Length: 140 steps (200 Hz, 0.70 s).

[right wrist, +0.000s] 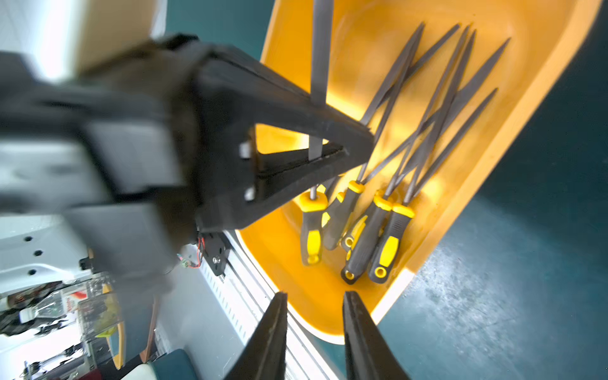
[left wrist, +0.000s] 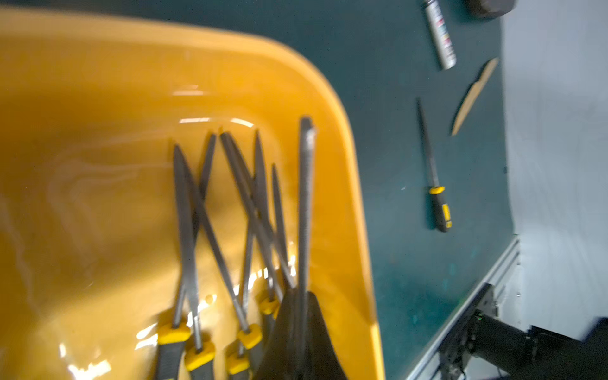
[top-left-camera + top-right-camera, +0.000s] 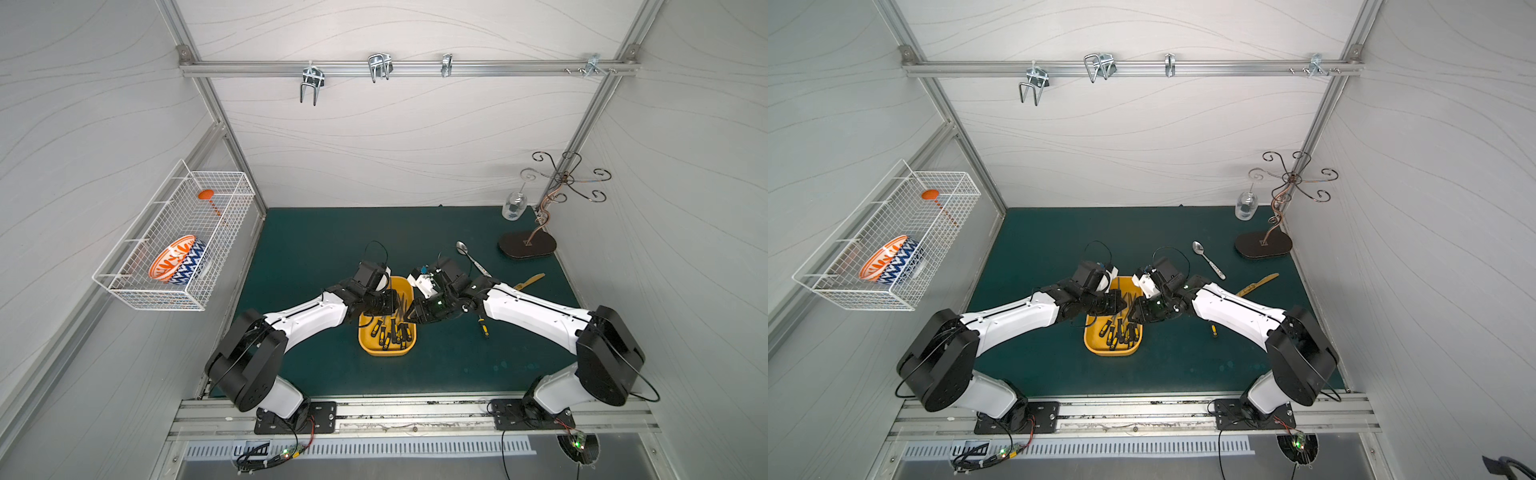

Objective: Put the file tool into the storage box
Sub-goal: Place the file tool in the storage box.

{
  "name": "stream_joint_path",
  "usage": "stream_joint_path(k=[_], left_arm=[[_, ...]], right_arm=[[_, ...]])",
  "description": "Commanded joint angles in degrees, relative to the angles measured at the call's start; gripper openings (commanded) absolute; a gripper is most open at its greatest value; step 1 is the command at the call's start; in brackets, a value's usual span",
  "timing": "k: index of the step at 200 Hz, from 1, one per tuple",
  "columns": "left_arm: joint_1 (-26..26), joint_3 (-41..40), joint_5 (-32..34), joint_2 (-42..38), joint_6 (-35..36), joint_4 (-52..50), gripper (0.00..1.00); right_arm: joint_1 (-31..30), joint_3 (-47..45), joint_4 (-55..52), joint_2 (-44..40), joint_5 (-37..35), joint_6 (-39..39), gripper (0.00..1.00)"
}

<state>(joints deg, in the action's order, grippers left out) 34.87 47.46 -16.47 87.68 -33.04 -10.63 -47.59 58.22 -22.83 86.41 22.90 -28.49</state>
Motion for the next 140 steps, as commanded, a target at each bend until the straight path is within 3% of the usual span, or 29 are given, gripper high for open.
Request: stream_joint_path(k=[1,43,100,140], left_arm=[[-0.2,2.3,2.3,2.3,1.5,-3.1,0.18],[-0.2,2.4,1.9,2.4,1.7,-2.7,0.37],[-0.2,1.6,1.1,0.9,1.6,-1.2,0.42],[-0.2,1.5,0.5,0.9,1.5,-0.8,0.43]], right_arm=[[0.2,1.3,-2.6,-0.2,-3.0,0.3,0.34],[1.0,0.4,-4.6,-2.5,-8.8,0.5,0.39],[9.7,0.2,-16.1,-5.6,-25.1,0.0,0.47],[19.0,-1.1,-23.1,-1.3,-28.8,0.4,0.48]])
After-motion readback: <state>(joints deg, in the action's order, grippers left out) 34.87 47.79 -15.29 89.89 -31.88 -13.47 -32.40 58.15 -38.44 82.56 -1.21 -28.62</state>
